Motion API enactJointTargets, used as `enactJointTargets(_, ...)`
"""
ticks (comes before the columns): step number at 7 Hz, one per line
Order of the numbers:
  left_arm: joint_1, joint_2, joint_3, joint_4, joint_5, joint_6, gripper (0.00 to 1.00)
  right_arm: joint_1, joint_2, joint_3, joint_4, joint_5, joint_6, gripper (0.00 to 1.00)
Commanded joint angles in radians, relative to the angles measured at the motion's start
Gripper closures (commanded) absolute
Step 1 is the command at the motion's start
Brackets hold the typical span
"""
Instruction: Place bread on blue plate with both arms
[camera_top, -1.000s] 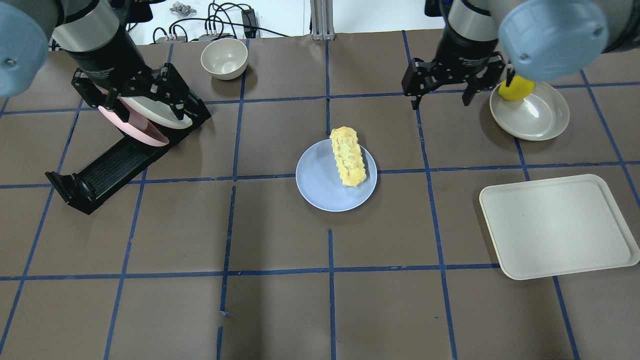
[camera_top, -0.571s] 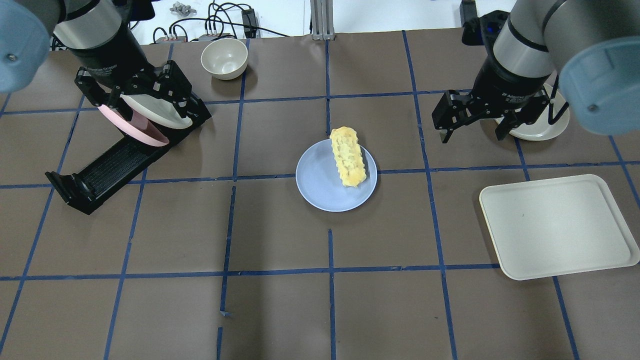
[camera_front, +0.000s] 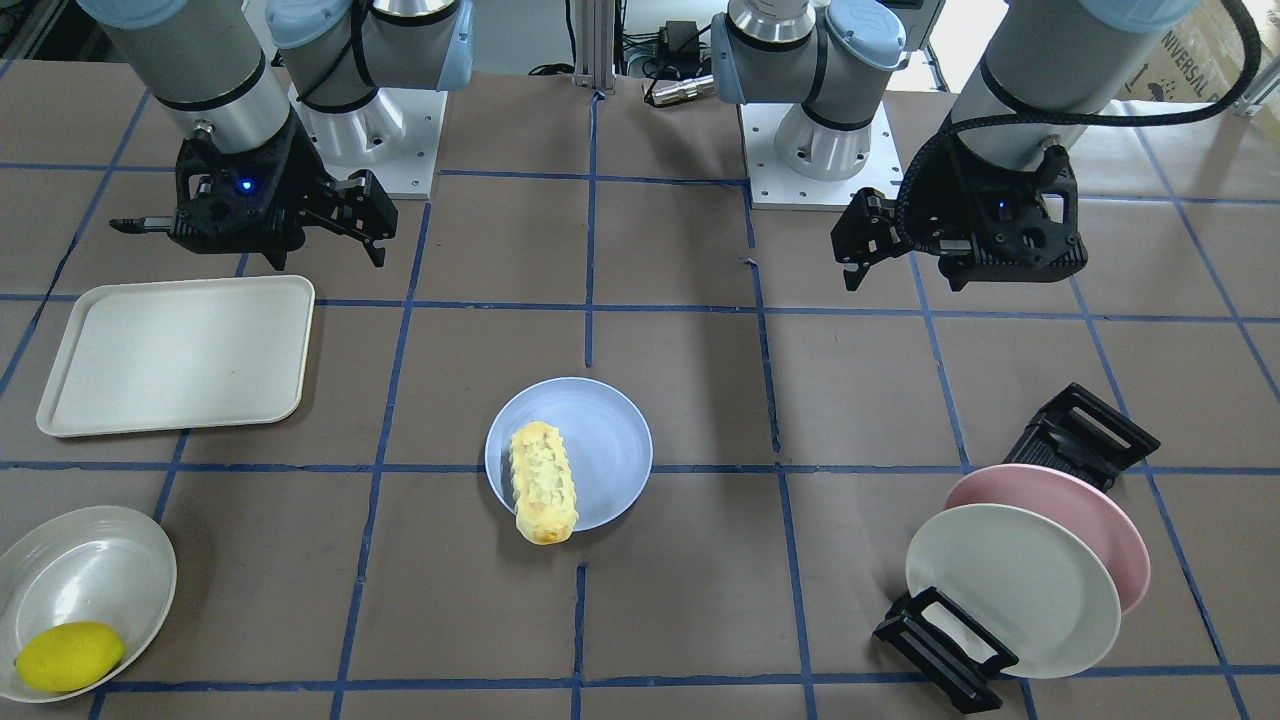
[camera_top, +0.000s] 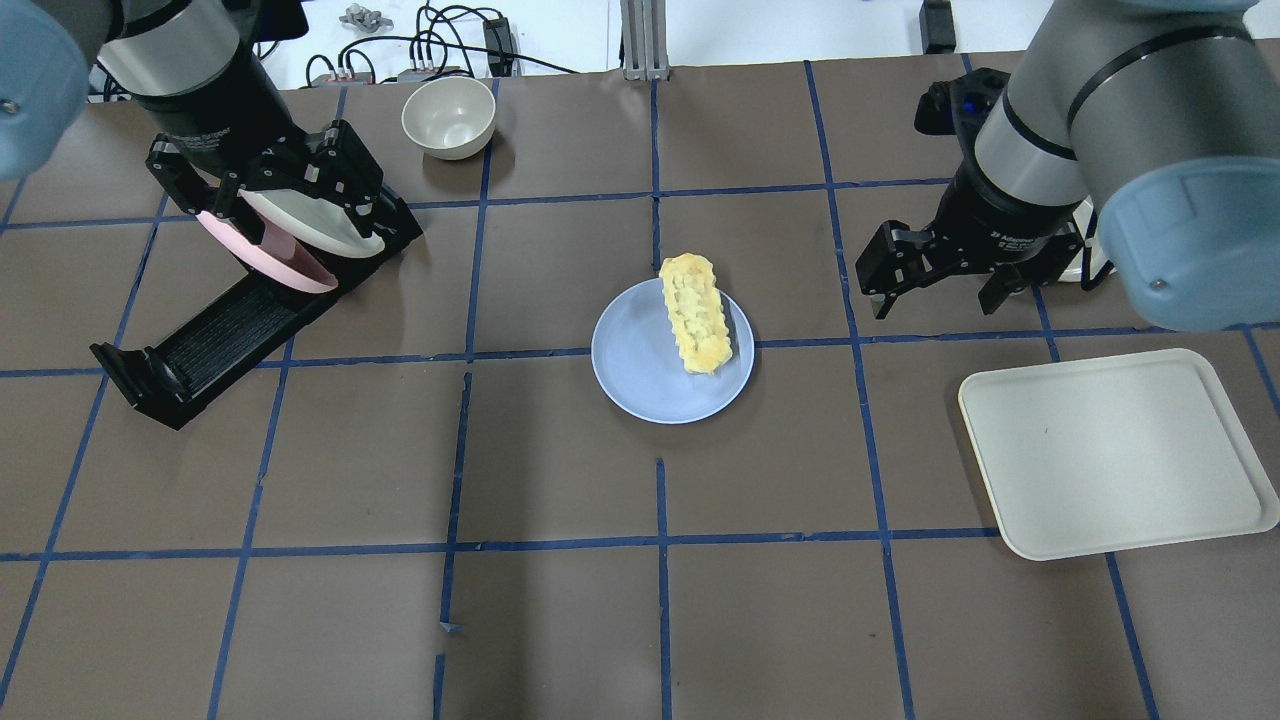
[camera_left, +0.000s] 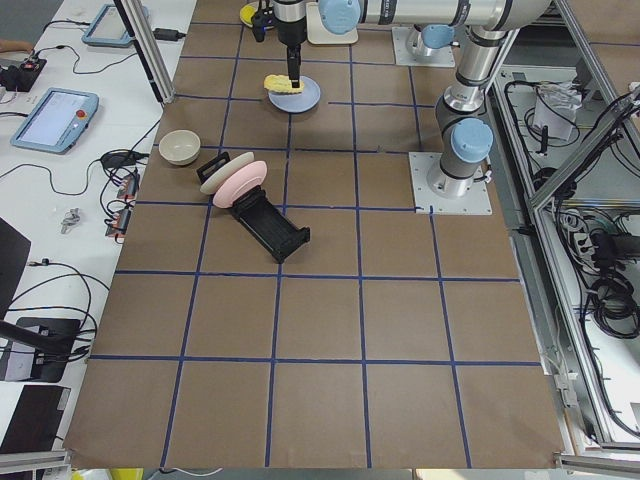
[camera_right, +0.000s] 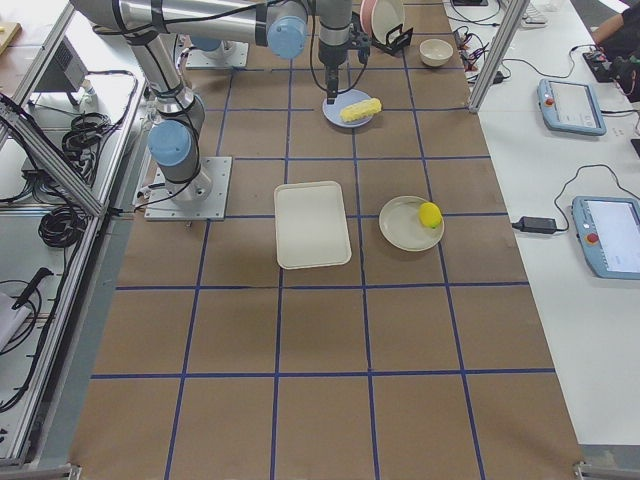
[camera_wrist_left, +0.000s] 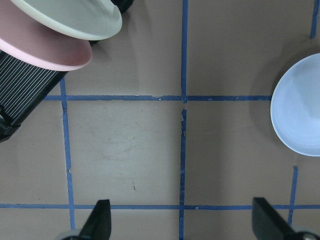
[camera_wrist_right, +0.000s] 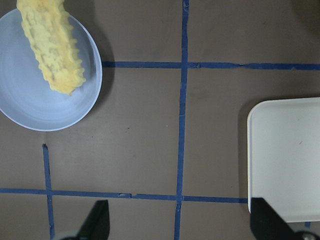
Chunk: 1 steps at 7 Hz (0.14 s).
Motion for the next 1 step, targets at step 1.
enactJointTargets(1, 0.000, -0.001, -0.006, 0.000, 0.001, 0.000, 0.00, 0.001, -0.011, 0.046, -0.050, 0.001, 0.000, 0.01)
